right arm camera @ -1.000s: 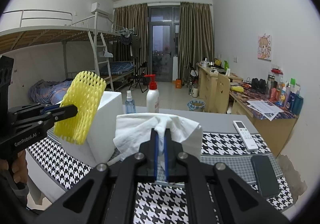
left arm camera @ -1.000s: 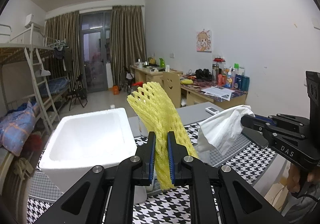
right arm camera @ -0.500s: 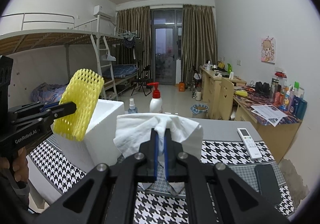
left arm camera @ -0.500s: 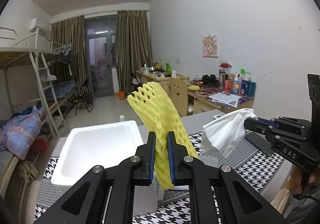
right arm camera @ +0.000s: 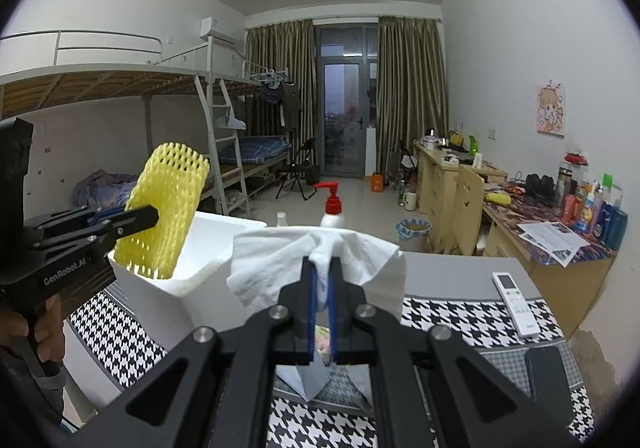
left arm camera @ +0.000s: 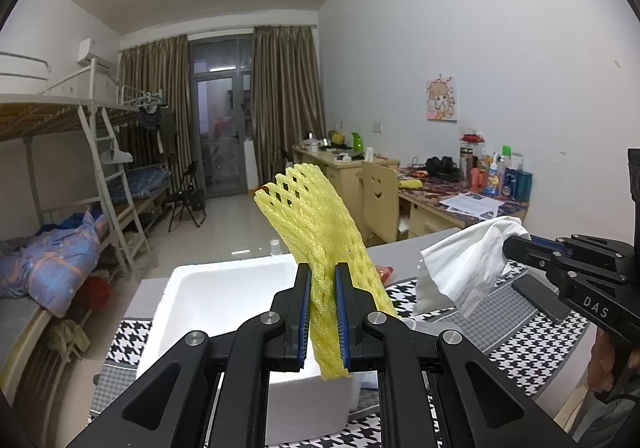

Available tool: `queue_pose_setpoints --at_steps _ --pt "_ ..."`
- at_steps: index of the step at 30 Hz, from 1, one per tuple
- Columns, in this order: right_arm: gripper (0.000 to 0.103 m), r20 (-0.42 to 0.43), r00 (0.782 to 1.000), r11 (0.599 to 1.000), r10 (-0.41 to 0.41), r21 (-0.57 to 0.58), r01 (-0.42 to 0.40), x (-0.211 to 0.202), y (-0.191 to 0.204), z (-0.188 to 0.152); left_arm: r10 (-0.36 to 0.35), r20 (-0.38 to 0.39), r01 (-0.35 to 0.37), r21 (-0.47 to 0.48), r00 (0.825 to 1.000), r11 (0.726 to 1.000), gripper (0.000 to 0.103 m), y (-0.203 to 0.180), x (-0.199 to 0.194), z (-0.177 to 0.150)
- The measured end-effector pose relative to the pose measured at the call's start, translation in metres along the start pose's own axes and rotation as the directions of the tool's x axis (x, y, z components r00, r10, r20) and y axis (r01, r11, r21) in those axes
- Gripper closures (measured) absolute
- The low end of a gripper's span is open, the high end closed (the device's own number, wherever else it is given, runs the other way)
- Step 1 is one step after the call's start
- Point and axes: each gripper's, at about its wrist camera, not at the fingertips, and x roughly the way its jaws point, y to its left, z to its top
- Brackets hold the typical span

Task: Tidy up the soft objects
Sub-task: 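Lift the mesh sleeve with the left tool while the right tool carries the cloth toward the foam box, then lower both items into the white foam box and open both tools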

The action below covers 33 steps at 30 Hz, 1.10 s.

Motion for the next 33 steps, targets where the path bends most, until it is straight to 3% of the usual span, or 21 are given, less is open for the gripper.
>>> queue_pose_setpoints --at_steps 18,33 --pt "0.095 0.011 0.996 0.995 0.093 -0.036 -0.092 0.020 0.020 0.015 0.111 -0.010 -0.111 -0.049 0.994 0.993 0.091 0.023 0.001 0.000" --pt "0.095 0.012 0.994 0.993 0.107 -0.058 -0.106 0.030 0.032 0.022 0.126 -0.070 -0.131 -0.081 0.990 0.988 0.091 0.040 0.022 -0.004"
